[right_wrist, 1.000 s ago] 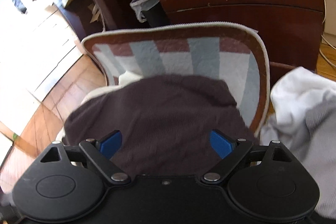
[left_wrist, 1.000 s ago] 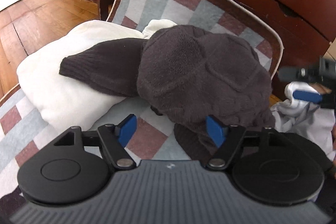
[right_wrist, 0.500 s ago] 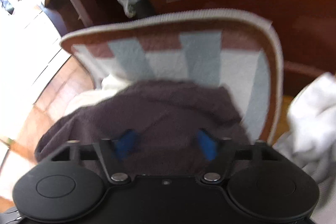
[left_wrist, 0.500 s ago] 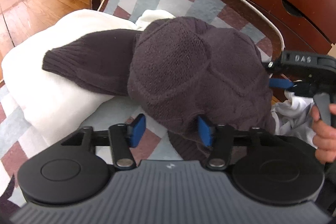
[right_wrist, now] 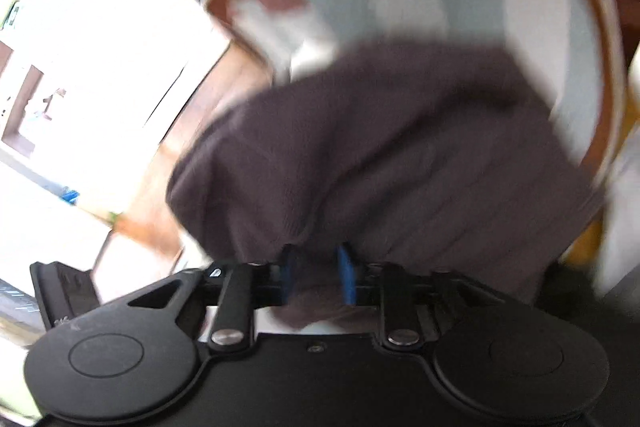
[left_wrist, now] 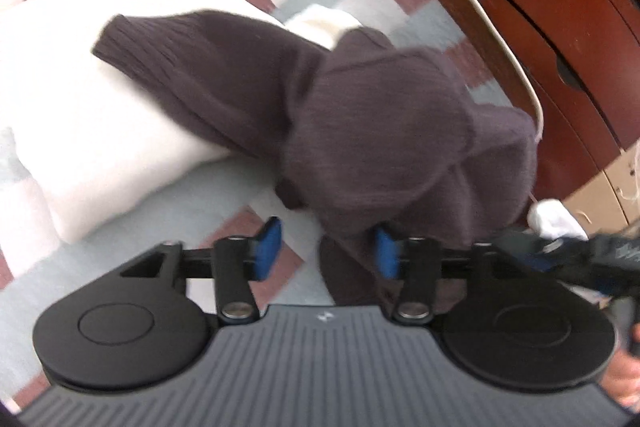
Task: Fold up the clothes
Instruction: 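Lower both grippers onto the brown sweater and close them on its fabric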
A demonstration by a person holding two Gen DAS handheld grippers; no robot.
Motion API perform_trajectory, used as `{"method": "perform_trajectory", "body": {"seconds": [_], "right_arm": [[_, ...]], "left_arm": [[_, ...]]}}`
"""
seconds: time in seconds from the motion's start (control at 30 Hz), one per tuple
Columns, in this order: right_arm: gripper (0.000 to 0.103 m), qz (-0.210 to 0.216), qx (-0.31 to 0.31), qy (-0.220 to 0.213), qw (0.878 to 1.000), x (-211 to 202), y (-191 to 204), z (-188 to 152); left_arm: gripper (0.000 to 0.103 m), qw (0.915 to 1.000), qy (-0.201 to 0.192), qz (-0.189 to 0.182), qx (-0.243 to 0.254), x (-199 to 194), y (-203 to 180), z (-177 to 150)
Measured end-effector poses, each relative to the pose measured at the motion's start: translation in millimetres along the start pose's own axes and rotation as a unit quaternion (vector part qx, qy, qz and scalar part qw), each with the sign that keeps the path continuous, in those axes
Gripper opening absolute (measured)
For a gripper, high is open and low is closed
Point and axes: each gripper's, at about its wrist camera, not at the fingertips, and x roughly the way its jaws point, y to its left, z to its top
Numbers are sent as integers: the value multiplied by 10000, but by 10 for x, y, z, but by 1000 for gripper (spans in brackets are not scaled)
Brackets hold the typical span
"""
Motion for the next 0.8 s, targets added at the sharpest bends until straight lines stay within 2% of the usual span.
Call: {"method": "perform_trajectory", "body": {"seconds": [0.03,0.07,0.1,0.17,0.23,0.27,0.3,0.37,0.4,0.43,0.47,0.5,0.53,0.57,0.6,0.7,0.8], "right_arm": [[61,-153,-85,-264,9995,-84,25,66],[82,-213,-19,-422,9989,-133,7,144],[93,-178,204,-470,9985,-143,-56,235],[94,-71,697,-491,9963,-135,-202,408],[94,40,1365,-244,9903,35,-406,529],[94,10,1564,-151,9876,158,-476,561],[94,-16,1663,-62,9861,297,-526,580],[95,-193,1808,228,9831,573,-587,569],[94,-299,1849,287,9819,664,-579,517],[91,-365,1784,268,9829,706,-539,454],[80,-421,1641,213,9853,713,-472,397],[67,-396,1568,173,9867,698,-429,347],[61,-287,1567,147,9871,662,-410,304],[46,-177,1566,121,9874,625,-391,261],[37,14,1620,129,9867,580,-395,224],[28,631,1677,276,9834,497,-331,144],[25,1142,1579,312,9803,401,-166,95]], "left_arm": [[53,9999,-59,-85,-16,-4,0,17],[55,9997,-123,-184,-42,-9,-5,33],[56,9994,-188,-284,-68,-13,-10,50],[71,9978,-302,-561,-179,6,-19,75],[76,9946,-245,-942,-356,118,-26,96],[76,9934,81,-1069,-417,265,-39,117],[76,9931,324,-1029,-470,390,-52,120],[71,9927,600,-922,-490,590,-91,102],[65,9931,558,-925,-450,627,-113,79],[51,9935,497,-950,-395,619,-132,58],[42,9937,437,-978,-336,603,-151,37],[39,9938,376,-1007,-277,587,-169,17],[35,9933,354,-1068,-280,549,-162,8],[33,9925,343,-1137,-298,506,-148,2],[32,9916,331,-1206,-317,462,-134,-3],[29,9891,268,-1435,-216,262,-165,9],[17,9845,190,-1741,-18,-6,-274,24]]}}
